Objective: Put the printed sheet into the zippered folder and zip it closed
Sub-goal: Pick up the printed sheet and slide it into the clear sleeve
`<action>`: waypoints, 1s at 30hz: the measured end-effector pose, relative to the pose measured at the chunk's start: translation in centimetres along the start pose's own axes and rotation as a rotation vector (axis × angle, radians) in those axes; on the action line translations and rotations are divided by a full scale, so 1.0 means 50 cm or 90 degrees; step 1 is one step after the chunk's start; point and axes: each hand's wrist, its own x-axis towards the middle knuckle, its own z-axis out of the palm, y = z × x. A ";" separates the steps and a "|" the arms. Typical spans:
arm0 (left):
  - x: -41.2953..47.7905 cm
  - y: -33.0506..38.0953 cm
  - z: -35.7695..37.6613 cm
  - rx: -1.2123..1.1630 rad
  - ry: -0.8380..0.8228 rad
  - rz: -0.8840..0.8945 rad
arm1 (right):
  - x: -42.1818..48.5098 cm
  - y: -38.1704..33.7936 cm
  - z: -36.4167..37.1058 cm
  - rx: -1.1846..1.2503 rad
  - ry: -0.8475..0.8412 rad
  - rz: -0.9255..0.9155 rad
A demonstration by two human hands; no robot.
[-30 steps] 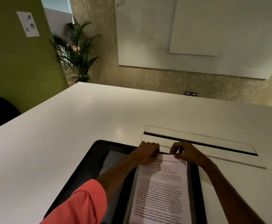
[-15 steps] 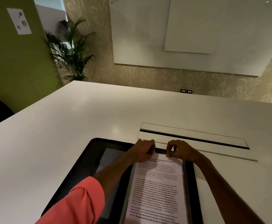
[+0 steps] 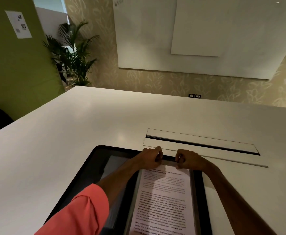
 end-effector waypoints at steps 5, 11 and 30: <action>-0.006 0.010 -0.001 0.007 -0.009 -0.018 | 0.000 0.000 0.009 0.018 0.032 0.004; -0.018 0.018 -0.001 0.018 0.009 -0.028 | -0.016 -0.001 0.006 -0.017 0.075 0.011; -0.208 -0.006 0.058 0.081 0.101 -0.120 | -0.108 -0.047 0.108 -0.038 0.328 0.034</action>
